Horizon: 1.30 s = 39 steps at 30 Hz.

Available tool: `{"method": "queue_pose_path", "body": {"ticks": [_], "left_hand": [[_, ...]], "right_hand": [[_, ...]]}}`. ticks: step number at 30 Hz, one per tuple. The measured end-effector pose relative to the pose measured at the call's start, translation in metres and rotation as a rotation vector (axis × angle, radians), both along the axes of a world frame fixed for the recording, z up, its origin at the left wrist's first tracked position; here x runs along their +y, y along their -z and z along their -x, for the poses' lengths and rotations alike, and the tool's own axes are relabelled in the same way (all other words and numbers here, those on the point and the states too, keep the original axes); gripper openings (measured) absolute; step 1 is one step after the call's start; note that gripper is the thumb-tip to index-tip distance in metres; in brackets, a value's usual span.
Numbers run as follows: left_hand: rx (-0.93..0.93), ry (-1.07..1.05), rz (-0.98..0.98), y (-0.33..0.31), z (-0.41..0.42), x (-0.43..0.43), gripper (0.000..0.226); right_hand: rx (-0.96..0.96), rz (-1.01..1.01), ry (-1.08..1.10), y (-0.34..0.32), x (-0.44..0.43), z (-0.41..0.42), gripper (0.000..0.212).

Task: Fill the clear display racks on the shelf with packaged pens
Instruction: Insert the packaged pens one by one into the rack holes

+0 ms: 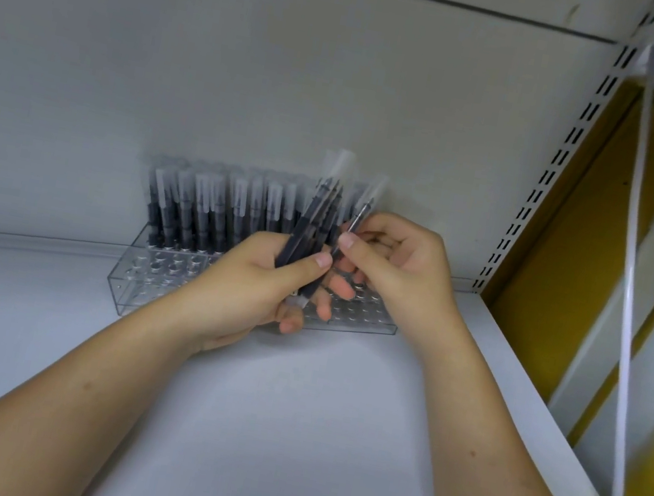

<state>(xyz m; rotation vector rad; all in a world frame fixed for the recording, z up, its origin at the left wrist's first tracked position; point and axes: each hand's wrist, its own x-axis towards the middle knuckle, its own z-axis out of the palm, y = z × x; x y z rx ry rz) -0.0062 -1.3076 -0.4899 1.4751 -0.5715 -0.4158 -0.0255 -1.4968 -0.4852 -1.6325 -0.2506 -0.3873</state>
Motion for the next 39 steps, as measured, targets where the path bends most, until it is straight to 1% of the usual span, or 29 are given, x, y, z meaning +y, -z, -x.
{"method": "queue_pose_path", "body": {"ticks": [4, 7, 8, 9, 11, 13, 17, 30, 34, 36, 39], "left_hand": [[0.043, 0.001, -0.009, -0.001, -0.001, 0.001, 0.032], [0.036, -0.021, -0.001, -0.001, -0.003, 0.003, 0.029], [0.032, -0.033, 0.006, -0.001, -0.004, 0.004, 0.028], [0.031, -0.045, 0.015, -0.001, -0.005, 0.004, 0.028], [0.044, -0.061, 0.027, 0.000, -0.007, 0.004, 0.027], [0.067, -0.063, 0.033, 0.001, -0.008, 0.005, 0.027], [0.089, -0.067, 0.045, 0.002, -0.009, 0.004, 0.027], [0.072, -0.079, 0.060, 0.002, -0.010, 0.005, 0.027], [0.064, -0.082, 0.065, 0.002, -0.009, 0.005, 0.028], [0.064, -0.084, 0.066, 0.002, -0.009, 0.004, 0.028], [0.065, -0.079, 0.070, 0.001, -0.008, 0.004, 0.027]], "right_hand": [[-0.080, -0.112, 0.099, -0.005, -0.004, -0.002, 0.006], [-0.212, -0.271, 0.292, -0.007, -0.017, -0.006, 0.008], [-0.242, -0.287, 0.381, -0.007, -0.021, -0.007, 0.010], [-0.257, -0.266, 0.471, -0.006, -0.025, -0.008, 0.010], [-0.266, -0.151, 0.608, -0.002, -0.030, -0.012, 0.009], [-0.262, -0.032, 0.664, 0.003, -0.032, -0.017, 0.008], [-0.209, 0.126, 0.632, 0.014, -0.032, -0.027, 0.011], [-0.152, 0.301, 0.532, 0.023, -0.034, -0.041, 0.015], [-0.097, 0.377, 0.509, 0.025, -0.033, -0.041, 0.019], [-0.059, 0.387, 0.520, 0.024, -0.033, -0.040, 0.018], [-0.002, 0.402, 0.554, 0.024, -0.037, -0.040, 0.008]]}}
